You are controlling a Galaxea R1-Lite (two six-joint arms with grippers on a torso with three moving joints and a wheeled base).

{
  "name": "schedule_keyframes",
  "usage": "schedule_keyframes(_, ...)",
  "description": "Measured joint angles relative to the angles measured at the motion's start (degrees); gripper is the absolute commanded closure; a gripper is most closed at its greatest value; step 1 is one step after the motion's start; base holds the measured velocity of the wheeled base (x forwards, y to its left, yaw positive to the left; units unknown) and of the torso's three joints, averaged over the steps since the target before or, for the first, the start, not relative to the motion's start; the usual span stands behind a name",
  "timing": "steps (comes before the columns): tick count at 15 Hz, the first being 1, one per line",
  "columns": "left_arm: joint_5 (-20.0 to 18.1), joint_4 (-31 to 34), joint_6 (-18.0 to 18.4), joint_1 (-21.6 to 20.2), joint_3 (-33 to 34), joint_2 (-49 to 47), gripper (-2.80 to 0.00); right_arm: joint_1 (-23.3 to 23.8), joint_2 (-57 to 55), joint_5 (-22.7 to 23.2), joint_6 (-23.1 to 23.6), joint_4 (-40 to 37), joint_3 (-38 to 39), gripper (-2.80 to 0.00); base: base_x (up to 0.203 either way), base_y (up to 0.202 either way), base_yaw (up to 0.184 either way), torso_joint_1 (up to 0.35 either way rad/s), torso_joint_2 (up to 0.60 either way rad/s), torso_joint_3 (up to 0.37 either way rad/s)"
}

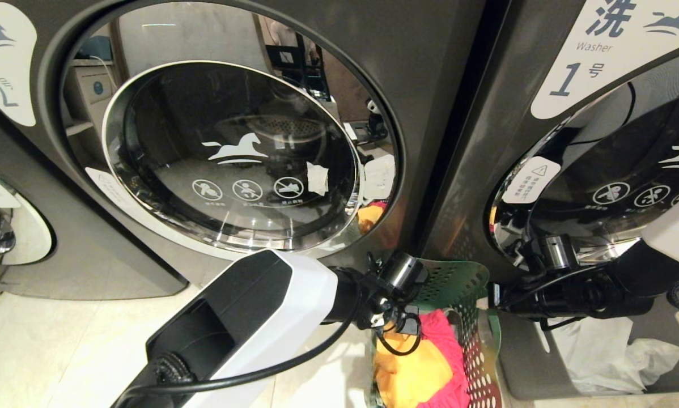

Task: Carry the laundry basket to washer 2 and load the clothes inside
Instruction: Pick up the clothes basket and put it beside the washing machine

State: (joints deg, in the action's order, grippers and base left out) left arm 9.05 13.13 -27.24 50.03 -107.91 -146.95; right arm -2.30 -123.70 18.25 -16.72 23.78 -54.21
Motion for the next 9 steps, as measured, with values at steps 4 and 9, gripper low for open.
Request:
schedule_keyframes(4,7.23,11.81,-6.03,-0.11,0.25,2.32,-2.8,0.1,0.71,-0.04,1.21,0.06,1.12,0.0,0.0,0.0,0.0,0.0,0.0,0.0)
schedule_keyframes(9,7.28,22.91,-12.62,-0.46,1.61,7.56,-2.8,3.68,2.76,-0.04,9.78,0.26,6.02,0.0,0.0,0.0,0.0,0.0,0.0,0.0)
